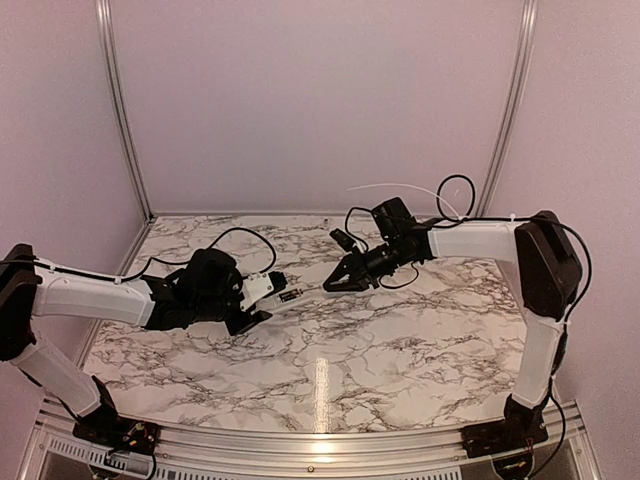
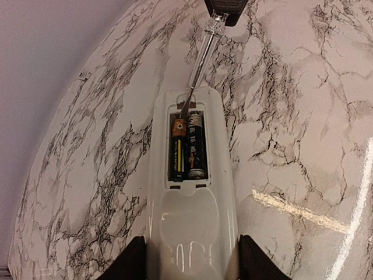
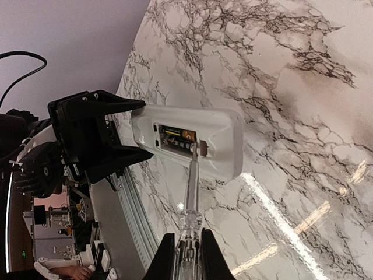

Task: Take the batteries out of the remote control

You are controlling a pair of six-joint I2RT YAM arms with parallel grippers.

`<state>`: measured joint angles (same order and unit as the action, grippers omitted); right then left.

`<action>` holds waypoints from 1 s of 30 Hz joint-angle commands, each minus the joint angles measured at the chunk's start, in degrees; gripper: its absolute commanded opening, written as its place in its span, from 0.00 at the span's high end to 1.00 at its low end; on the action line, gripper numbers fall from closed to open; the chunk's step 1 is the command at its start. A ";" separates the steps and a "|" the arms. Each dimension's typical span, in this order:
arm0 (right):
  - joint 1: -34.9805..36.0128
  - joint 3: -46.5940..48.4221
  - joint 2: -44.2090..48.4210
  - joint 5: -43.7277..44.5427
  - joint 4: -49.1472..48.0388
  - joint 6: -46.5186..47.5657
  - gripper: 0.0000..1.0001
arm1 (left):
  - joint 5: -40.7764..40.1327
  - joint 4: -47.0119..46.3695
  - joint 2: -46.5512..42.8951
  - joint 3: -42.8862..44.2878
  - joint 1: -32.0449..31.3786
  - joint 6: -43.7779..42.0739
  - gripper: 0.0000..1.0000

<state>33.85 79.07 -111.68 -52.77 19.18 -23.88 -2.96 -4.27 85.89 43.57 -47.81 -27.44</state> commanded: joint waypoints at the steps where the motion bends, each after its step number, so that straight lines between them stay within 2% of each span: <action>1: 1.22 0.08 3.86 -10.50 -0.66 1.85 1.00 | 5.17 -8.18 -2.00 -0.77 -0.79 -0.90 0.93; 20: 1.22 -0.97 5.57 -16.57 -5.03 -1.73 1.00 | 6.10 -10.69 -0.85 -1.98 -0.79 0.17 0.93; 26: 1.22 -1.48 6.37 -19.63 -4.33 -1.05 1.00 | 7.34 -14.00 -0.78 -3.89 -0.79 -1.35 0.93; 30: 1.22 -0.45 5.95 -19.10 -0.44 1.98 1.00 | 6.94 -14.74 -0.36 -3.36 -0.82 -2.13 0.93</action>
<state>33.69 77.52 -106.98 -67.40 17.61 -25.10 1.48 -12.34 84.68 39.66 -48.10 -28.10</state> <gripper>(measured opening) 0.098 0.517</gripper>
